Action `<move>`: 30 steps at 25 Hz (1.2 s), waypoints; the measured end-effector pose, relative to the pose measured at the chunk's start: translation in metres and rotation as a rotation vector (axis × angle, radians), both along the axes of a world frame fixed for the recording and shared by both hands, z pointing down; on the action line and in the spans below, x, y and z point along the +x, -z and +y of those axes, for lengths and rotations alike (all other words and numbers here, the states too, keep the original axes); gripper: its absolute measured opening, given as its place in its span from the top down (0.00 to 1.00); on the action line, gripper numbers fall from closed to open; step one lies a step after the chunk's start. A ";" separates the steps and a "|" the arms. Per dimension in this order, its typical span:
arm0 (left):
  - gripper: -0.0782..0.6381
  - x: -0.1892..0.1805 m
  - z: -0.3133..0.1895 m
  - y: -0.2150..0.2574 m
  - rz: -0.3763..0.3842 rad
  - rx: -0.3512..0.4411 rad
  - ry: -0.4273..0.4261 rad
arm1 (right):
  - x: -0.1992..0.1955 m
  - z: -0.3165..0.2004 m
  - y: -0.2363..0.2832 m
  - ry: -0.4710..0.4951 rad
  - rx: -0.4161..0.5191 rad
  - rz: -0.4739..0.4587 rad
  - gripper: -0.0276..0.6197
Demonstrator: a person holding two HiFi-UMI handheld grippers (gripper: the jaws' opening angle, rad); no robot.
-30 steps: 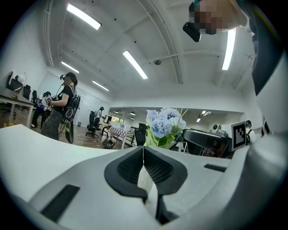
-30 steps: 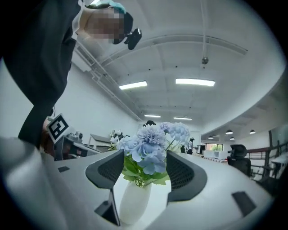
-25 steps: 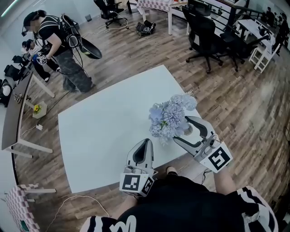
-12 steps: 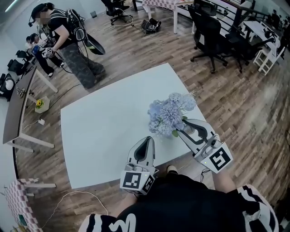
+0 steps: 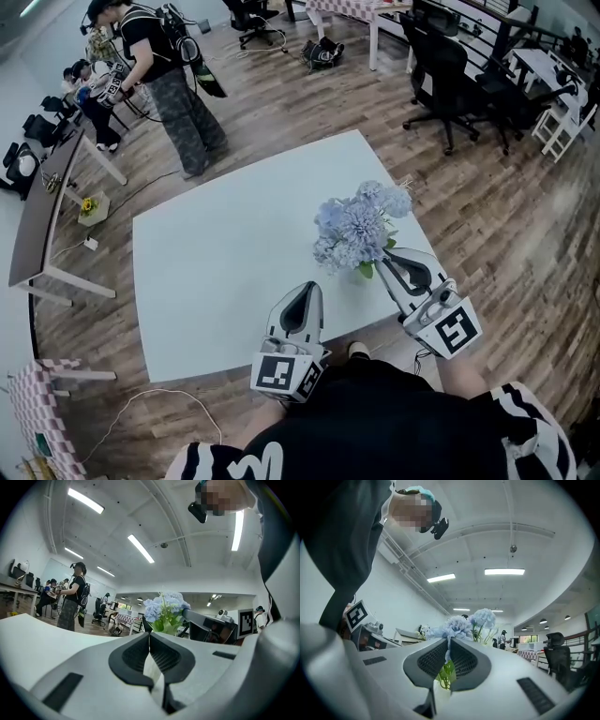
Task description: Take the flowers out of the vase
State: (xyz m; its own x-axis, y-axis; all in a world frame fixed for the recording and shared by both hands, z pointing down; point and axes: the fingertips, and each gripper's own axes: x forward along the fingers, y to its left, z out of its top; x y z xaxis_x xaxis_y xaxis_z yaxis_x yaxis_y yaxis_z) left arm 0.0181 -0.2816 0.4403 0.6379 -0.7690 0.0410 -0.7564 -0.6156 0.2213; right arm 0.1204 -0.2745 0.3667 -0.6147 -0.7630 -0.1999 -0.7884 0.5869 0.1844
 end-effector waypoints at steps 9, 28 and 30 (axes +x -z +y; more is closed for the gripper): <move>0.88 -0.006 0.000 0.002 0.000 0.004 0.030 | -0.006 -0.009 0.021 0.016 0.077 -0.011 0.92; 0.88 -0.012 -0.005 0.006 0.010 0.018 0.069 | -0.006 -0.016 0.058 -0.015 0.163 0.014 0.92; 0.88 -0.010 -0.005 0.007 0.011 0.021 0.072 | -0.004 -0.016 0.063 -0.016 0.180 0.022 0.92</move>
State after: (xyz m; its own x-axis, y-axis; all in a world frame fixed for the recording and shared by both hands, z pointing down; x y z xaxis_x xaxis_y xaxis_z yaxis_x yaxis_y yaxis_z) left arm 0.0076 -0.2869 0.4336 0.5813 -0.8135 0.0182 -0.7965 -0.5643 0.2172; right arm 0.1162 -0.2909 0.3040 -0.6089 -0.7255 -0.3208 -0.7917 0.5306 0.3028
